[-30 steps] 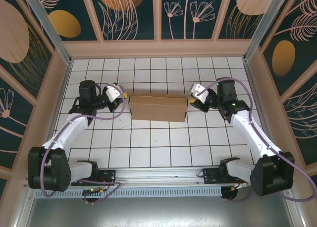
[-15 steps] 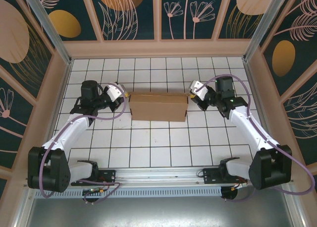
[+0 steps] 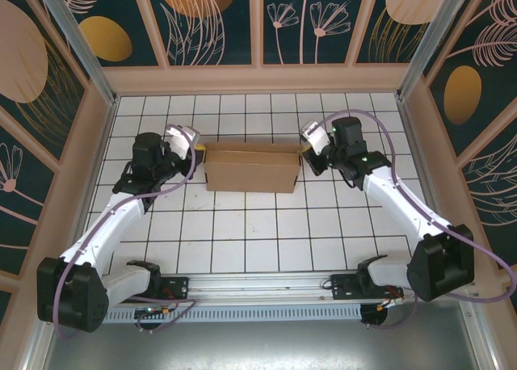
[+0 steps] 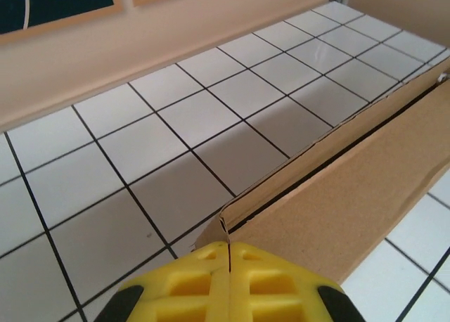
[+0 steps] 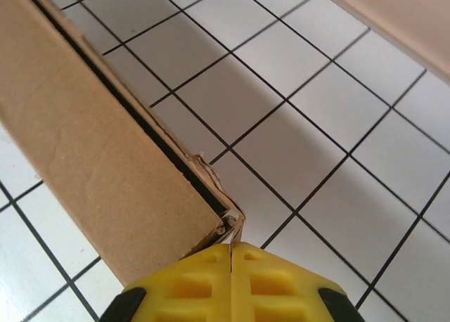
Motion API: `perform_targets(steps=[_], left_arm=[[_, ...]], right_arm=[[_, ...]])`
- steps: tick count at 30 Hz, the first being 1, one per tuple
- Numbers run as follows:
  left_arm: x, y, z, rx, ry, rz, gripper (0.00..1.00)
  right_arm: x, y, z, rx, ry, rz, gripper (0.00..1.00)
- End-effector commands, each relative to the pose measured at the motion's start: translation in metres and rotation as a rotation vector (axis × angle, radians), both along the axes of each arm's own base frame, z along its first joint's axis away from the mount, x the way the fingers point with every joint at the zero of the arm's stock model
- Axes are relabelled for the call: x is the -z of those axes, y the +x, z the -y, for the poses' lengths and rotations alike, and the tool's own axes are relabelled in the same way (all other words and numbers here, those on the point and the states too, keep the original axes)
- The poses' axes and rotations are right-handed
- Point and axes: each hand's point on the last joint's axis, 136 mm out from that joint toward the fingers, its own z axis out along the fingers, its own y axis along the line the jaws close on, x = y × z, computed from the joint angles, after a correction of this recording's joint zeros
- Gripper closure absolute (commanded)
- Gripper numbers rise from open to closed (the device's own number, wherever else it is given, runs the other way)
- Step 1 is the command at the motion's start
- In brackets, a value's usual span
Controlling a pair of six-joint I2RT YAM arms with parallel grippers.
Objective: Fold the paper box
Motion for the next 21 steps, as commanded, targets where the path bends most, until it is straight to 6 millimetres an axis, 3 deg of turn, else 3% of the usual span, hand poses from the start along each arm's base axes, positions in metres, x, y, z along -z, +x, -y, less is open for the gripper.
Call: perform_targets(steps=[1, 5, 10, 17, 21], left_arm=[[-0.019, -0.002, 0.016, -0.008, -0.13, -0.091, 1.0], [-0.021, 0.005, 0.014, -0.049, -0.131, -0.158, 1.0], [-0.03, 0.006, 0.012, -0.098, -0.191, -0.164, 1.0], [0.001, 0.019, -0.004, -0.269, -0.192, -0.323, 1.0], [0.009, 0.019, -0.009, -0.312, -0.174, -0.369, 1.0]], right_arm=[[-0.005, 0.008, -0.007, 0.122, 0.065, -0.114, 1.0], [-0.003, 0.014, -0.008, 0.179, 0.063, -0.172, 1.0], [-0.018, 0.02, -0.003, 0.309, 0.123, -0.142, 1.0], [-0.028, 0.027, -0.004, 0.428, 0.179, -0.241, 1.0], [-0.032, 0.032, -0.005, 0.49, 0.203, -0.3, 1.0]])
